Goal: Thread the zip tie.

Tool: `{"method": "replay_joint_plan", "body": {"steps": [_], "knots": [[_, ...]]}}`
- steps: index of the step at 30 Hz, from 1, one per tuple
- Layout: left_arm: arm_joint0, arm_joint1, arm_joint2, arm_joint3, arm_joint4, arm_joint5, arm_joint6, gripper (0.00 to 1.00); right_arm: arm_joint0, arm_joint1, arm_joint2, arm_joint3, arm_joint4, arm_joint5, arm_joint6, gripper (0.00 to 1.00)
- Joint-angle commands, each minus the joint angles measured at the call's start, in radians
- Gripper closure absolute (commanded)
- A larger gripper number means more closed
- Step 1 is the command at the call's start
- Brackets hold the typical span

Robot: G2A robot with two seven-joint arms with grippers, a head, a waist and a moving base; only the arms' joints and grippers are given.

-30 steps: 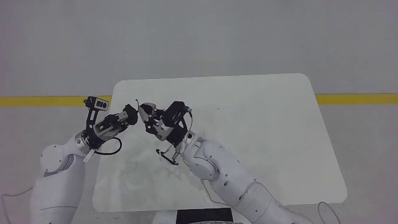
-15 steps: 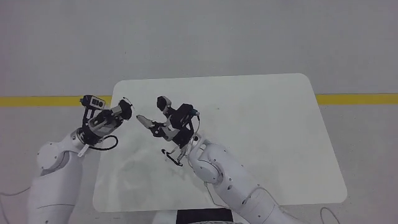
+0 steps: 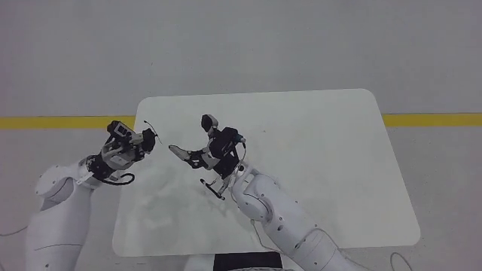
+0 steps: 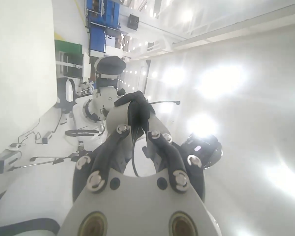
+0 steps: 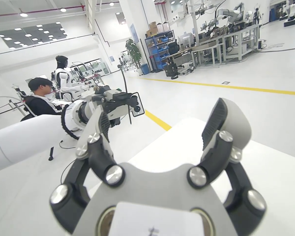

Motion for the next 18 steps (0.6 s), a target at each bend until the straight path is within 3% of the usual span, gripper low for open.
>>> {"method": "replay_joint_plan", "body": {"steps": [1,2,4,5,9,14,18], "knots": [[0.0,0.0,0.0,0.0,0.0,0.0,0.0,1.0,0.0,0.0,0.0,0.0,0.0,0.0,0.0,0.0],[0.0,0.0,0.0,0.0,0.0,0.0,0.0,1.0,0.0,0.0,0.0,0.0,0.0,0.0,0.0,0.0],[0.0,-0.003,0.009,0.008,-0.047,0.044,0.051,1.0,0.001,0.0,0.0,-0.001,-0.008,0.002,0.004,0.0],[-0.001,-0.003,0.01,0.01,-0.065,0.066,0.064,1.0,0.01,0.004,-0.005,-0.005,-0.063,0.006,0.025,0.0],[0.009,-0.001,0.009,0.028,-0.195,0.221,0.072,1.0,0.024,0.016,-0.028,-0.035,-0.248,-0.001,0.054,0.0],[0.033,0.012,0.067,0.054,-0.338,0.224,0.087,1.0,0.033,0.023,-0.041,-0.039,-0.331,-0.003,0.044,0.0],[0.045,0.041,0.115,0.055,-0.407,0.224,0.109,1.0,0.096,0.033,-0.088,-0.03,-0.34,-0.02,0.048,0.0]]}}
